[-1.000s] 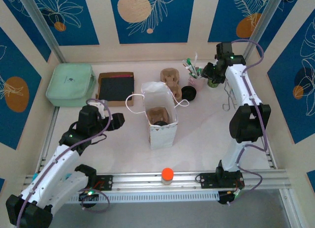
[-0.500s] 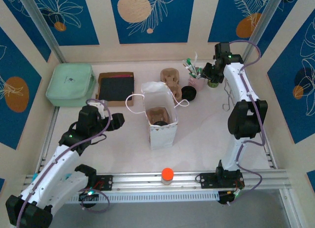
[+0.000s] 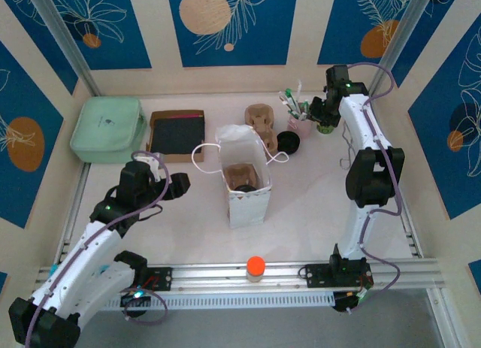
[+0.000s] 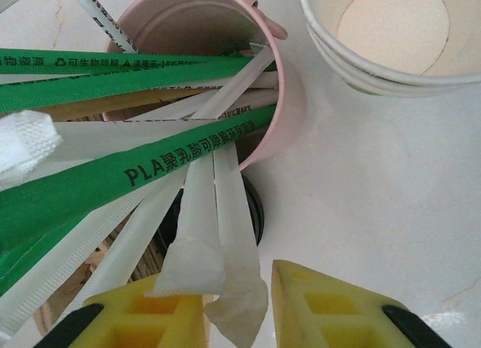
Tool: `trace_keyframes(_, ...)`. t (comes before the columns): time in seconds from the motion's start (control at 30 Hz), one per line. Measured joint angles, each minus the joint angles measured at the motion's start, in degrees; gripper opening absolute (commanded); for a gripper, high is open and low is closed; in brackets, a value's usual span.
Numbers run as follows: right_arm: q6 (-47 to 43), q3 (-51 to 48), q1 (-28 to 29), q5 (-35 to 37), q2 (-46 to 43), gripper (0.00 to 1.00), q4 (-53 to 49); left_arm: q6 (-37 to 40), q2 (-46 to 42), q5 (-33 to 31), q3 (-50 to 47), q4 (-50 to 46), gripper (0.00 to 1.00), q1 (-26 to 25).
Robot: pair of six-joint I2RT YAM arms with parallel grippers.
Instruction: Pack the takeout coffee
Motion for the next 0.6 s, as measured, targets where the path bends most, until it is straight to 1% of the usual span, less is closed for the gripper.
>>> trace_keyframes(0.07, -0.02, 0.28, 0.00, 0.00, 0.11, 0.26, -0.11, 0.00, 0.20, 0.00, 0.00, 0.00, 0.79, 0.00)
trace_keyframes(0.2, -0.33, 0.59, 0.00, 0.00, 0.11, 0.21, -0.15, 0.00, 0.48, 0.00, 0.00, 0.00, 0.79, 0.00)
trace_keyframes(0.4, -0.42, 0.79, 0.11, 0.02, 0.11, 0.20, -0.42, 0.00, 0.57, 0.00, 0.13, -0.02, 0.79, 0.00)
trace_keyframes(0.47, -0.42, 0.98, 0.22, 0.02, 0.13, 0.17, -0.55, 0.00, 0.57, 0.00, 0.17, -0.04, 0.79, 0.00)
trace_keyframes(0.6, -0.66, 1.42, 0.50, 0.02, 0.11, 0.16, -0.70, 0.00, 0.55, 0.00, 0.17, -0.07, 0.78, 0.02)
